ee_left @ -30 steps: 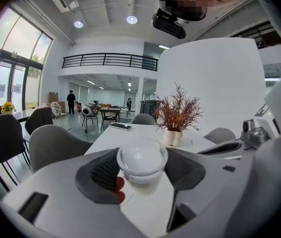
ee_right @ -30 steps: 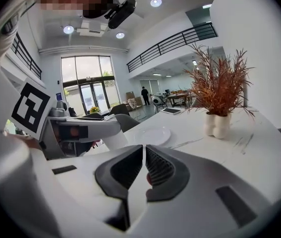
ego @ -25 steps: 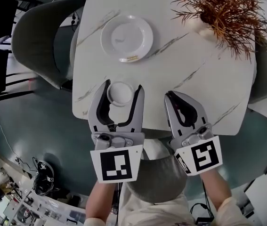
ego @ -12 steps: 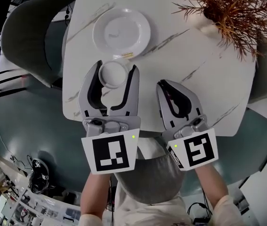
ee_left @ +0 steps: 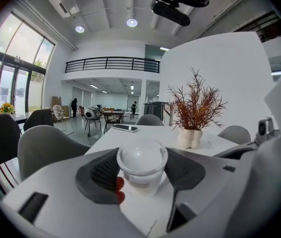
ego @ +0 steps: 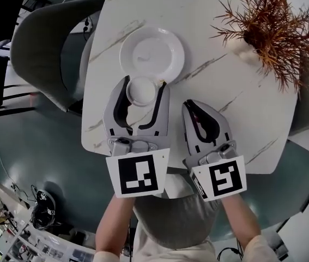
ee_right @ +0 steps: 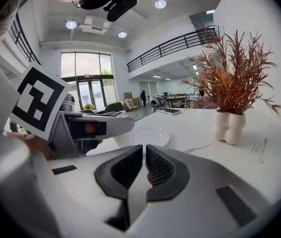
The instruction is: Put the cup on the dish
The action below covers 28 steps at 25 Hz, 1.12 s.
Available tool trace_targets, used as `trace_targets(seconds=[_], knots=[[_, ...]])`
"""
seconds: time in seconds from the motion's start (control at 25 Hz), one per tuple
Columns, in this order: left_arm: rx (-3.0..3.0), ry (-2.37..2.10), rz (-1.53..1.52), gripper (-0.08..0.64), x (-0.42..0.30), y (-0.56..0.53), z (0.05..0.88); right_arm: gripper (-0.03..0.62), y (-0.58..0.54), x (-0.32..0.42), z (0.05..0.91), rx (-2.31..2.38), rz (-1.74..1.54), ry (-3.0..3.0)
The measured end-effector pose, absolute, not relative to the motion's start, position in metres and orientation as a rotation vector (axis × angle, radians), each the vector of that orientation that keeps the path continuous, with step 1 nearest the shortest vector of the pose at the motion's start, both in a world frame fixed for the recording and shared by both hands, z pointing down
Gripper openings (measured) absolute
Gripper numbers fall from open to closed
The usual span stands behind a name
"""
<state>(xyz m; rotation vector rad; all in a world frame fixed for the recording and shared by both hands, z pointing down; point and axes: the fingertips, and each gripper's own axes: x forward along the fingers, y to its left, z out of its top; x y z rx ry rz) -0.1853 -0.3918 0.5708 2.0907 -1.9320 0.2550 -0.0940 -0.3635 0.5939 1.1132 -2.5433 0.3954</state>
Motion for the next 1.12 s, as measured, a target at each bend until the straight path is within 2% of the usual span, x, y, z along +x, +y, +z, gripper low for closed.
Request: trace_targets(seconds=[0.68,1.12], knots=[[2.131,-1.916,0.264,0.275,-0.181,-0.421,0.584,0.005,-0.397,-0.102,0.614,1.179,0.409,-2.504],[2.132,-1.975,0.37,0.275,-0.184,-0.445,0.596,0.006,-0.4,-0.091,0.611,1.21,0.435,-2.51]])
